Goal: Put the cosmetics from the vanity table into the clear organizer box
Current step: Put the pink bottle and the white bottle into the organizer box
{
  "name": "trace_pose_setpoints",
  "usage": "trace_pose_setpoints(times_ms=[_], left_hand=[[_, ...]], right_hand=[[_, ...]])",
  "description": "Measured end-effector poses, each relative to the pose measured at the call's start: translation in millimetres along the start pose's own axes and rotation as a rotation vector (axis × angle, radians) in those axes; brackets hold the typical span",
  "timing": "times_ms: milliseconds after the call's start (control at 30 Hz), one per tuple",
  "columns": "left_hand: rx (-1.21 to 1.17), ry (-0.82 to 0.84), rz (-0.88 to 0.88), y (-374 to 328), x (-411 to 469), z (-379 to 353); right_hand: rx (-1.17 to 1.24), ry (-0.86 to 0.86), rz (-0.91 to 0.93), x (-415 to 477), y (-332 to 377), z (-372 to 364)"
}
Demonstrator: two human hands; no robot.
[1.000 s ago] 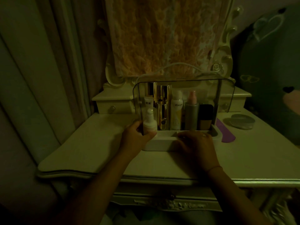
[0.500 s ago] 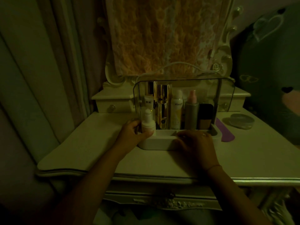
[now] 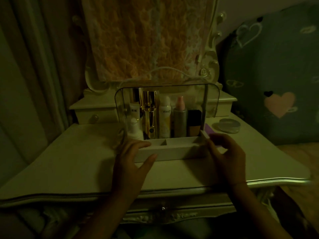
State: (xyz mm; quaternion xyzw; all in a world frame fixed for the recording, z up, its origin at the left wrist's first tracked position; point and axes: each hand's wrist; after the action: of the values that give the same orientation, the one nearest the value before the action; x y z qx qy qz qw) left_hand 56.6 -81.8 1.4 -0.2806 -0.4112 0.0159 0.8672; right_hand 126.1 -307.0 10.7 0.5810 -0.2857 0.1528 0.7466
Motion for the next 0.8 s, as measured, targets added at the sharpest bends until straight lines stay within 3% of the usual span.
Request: trace_pose_setpoints(times_ms=[167,333,533,800], left_hand=[[0.155,0.185,-0.156,-21,17,-25],[0.229,0.295,-0.121,-13,19,-38],[0.339,0.335,-0.100,-9,19,-43],[0.351,0.316,-0.094,-8,19,-44]], right_hand=[[-0.131,0.033,-0.230,35,-26,27],[-0.346,0.210,-0.470,66,-53,19],[-0.550,0.237,-0.506,80,-62,0],[-0.491,0.171,-0.566,81,-70,-1]])
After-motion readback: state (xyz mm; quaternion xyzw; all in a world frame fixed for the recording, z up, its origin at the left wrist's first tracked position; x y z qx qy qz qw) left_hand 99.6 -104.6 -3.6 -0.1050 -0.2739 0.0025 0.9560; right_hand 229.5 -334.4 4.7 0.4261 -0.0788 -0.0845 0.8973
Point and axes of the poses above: each hand's wrist, its own x-axis towards the middle knuckle, its own z-axis out of the back of the hand, y = z × x, and after that the axes turned 12 degrees about x, right-handed
